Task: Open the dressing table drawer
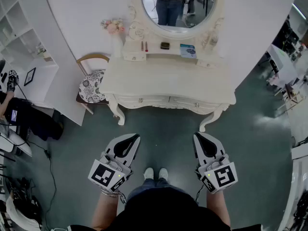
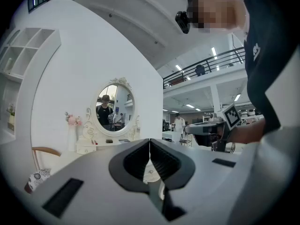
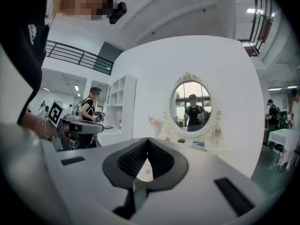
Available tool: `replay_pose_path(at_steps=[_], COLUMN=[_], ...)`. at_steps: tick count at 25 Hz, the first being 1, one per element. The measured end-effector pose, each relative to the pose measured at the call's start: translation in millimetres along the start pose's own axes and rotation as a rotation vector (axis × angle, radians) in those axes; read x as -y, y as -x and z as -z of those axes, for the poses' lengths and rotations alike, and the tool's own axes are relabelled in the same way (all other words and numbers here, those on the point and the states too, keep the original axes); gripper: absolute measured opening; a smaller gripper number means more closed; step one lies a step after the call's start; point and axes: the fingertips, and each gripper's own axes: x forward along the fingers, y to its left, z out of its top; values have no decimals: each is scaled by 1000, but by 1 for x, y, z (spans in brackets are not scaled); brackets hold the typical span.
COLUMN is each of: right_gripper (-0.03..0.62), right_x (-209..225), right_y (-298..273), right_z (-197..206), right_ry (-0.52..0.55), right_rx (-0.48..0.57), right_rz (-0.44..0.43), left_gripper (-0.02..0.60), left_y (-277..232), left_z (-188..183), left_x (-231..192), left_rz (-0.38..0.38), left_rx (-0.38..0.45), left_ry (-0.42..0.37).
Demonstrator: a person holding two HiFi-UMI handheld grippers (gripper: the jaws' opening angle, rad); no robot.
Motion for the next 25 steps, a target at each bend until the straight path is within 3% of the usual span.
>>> replay_pose_path(at_steps=[25], right_gripper=[18], right_x=[-16], right_y=[-22], right_z=[-2], right_ry=[-28], right_rx=[17], right_rz=[-18], left_gripper=[18], left_y=[8], left_z=[9], left_x=[-27], left_rz=[16], left_rx=[-38], left_ry=[34])
